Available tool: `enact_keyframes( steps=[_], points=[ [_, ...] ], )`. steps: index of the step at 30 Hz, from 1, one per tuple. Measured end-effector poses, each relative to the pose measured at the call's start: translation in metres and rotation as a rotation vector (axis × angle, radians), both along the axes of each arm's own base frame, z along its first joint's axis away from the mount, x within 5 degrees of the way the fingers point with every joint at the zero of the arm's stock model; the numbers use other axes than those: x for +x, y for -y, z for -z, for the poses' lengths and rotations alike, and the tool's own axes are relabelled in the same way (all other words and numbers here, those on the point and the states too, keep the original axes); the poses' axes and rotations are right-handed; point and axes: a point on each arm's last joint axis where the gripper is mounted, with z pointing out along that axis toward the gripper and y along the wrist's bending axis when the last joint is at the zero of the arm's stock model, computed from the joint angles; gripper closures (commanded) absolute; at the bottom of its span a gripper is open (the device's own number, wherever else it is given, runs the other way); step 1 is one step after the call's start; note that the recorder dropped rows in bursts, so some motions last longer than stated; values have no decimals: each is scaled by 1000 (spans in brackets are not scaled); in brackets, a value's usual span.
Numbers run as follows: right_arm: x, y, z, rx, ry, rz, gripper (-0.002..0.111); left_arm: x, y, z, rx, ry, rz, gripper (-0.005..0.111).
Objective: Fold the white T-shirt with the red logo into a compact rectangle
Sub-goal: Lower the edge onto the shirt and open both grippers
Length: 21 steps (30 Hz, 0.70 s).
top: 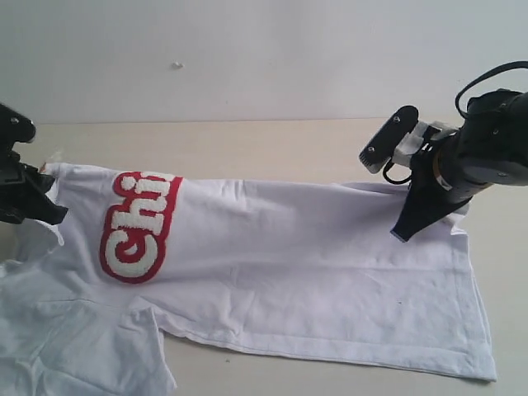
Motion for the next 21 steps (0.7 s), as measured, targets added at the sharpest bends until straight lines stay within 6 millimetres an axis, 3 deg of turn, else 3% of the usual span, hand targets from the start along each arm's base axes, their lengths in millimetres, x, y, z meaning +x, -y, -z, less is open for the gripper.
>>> enact_keyframes(
  steps=[5,9,11,17,21],
  points=[
    [5,2,6,-34,7,18,62,3,0,3,-22,31,-11,24],
    [8,6,3,-93,40,5,30,10,0,-3,-29,60,-15,19],
    [9,7,2,-117,55,-8,20,13,1,-6,-29,72,-15,19],
    [10,11,-1,-177,67,-3,18,14,0,-7,-30,72,-17,19],
    [9,13,0,-150,68,55,22,12,0,-18,-30,95,-18,19]
  ],
)
